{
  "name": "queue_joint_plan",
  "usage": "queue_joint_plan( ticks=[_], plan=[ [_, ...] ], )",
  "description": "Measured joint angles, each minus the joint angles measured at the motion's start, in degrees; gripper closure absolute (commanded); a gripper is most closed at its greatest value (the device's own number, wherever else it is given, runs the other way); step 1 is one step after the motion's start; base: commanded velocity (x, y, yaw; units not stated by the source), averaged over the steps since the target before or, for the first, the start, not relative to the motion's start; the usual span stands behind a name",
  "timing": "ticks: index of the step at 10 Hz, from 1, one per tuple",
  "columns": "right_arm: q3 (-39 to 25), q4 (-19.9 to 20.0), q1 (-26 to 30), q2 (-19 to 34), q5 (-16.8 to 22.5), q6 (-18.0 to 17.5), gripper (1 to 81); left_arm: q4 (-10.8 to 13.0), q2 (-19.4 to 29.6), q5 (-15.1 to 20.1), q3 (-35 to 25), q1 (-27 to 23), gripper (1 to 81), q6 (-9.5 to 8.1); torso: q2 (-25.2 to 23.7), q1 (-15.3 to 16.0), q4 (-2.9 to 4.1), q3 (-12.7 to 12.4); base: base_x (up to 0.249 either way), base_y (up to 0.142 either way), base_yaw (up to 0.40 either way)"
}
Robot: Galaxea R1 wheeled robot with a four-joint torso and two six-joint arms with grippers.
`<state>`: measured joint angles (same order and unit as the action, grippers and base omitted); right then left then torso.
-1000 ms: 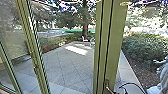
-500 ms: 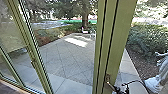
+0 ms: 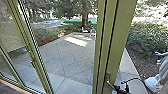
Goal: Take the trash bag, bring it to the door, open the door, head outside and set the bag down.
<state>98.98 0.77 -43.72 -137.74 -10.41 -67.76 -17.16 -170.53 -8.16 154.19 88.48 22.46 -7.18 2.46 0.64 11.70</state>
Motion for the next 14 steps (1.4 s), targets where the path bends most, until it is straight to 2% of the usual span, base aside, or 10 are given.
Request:
queue_joint_plan(
  ticks=[7,11,14],
  plan=[
    [5.3,0.1,2.0,-2.3,0.3,-0.4,1.0,0.0,0.7,0.5,0.0,1.9,81.1,0.0,0.0,-0.1,-0.05,0.0,0.0,0.0,0.0],
    [8.4,0.9,4.2,-3.2,3.3,-0.9,1.0,0.0,0.7,0.7,0.0,2.7,81.1,0.0,0.0,-0.1,-0.05,0.0,0.0,0.0,0.0],
    [10.1,1.8,5.1,-3.5,6.4,-1.3,1.0,0.0,0.7,1.1,0.0,3.3,81.1,0.0,0.0,-0.2,-0.05,0.0,0.083,0.0,0.0]
  ],
)
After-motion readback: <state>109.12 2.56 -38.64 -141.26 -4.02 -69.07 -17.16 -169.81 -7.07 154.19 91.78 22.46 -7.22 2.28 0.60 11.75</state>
